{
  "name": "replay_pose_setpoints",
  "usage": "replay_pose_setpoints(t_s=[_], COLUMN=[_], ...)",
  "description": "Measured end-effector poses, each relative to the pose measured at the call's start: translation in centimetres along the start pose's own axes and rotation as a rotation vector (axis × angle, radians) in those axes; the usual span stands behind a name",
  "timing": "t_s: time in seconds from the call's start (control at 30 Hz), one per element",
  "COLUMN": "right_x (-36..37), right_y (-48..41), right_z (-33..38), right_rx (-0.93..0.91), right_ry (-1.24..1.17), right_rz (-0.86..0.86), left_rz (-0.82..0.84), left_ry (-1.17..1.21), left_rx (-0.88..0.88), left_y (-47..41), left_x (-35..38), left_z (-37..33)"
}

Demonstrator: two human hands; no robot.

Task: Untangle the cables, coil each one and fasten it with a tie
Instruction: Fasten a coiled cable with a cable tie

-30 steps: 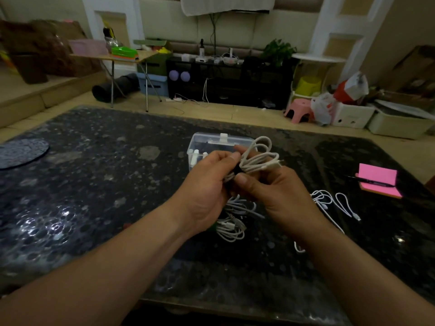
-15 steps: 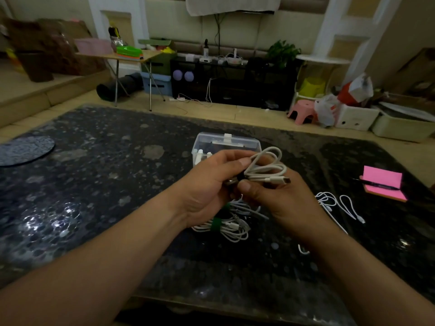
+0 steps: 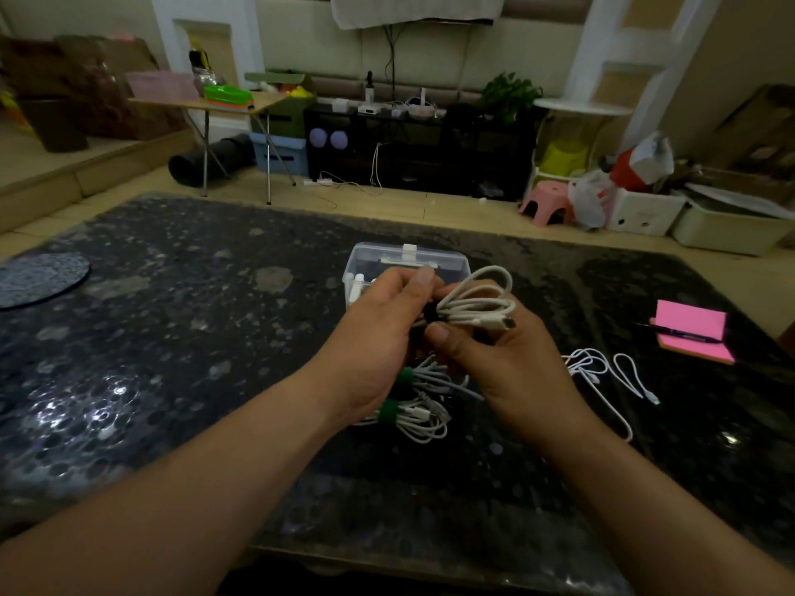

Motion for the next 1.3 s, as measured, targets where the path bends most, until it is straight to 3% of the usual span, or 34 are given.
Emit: replay_pose_setpoints(t_s=[0.17, 0.3, 0.9, 1.3], right_x=[-0.3, 0.0, 0.8, 1.1], right_y=[-0.1, 0.0, 0.8, 1.0], right_z=[-0.5, -0.6, 0.8, 0.6], right_rx=[0.027, 0.034, -0.021, -0.066], right_ry=[-0.047, 0.037, 0.034, -0.023], right_rz=[-0.051, -0.035, -0.055, -0.09], left_rz=[0.055, -0.012, -0.154, -0.214], left_ry=[-0.016, -0.072, 0.11, 0.104], left_rx=[0.044, 0.067, -0.068, 0.012], left_y=[0.3, 0.5, -0.1, 0.0], left_x=[0.7, 0.0, 0.3, -0.3], left_z=[-0.7, -0.7, 0.9, -0.3])
Point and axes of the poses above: each hand's wrist, its own y-axis away from the middle knuckle, its own x-axis out of the palm, z = x × y, the point moved 8 cm from there along -y, towards the middle knuckle, and after that the axes turned 7 degrees about -y, right-handed, at the moved point
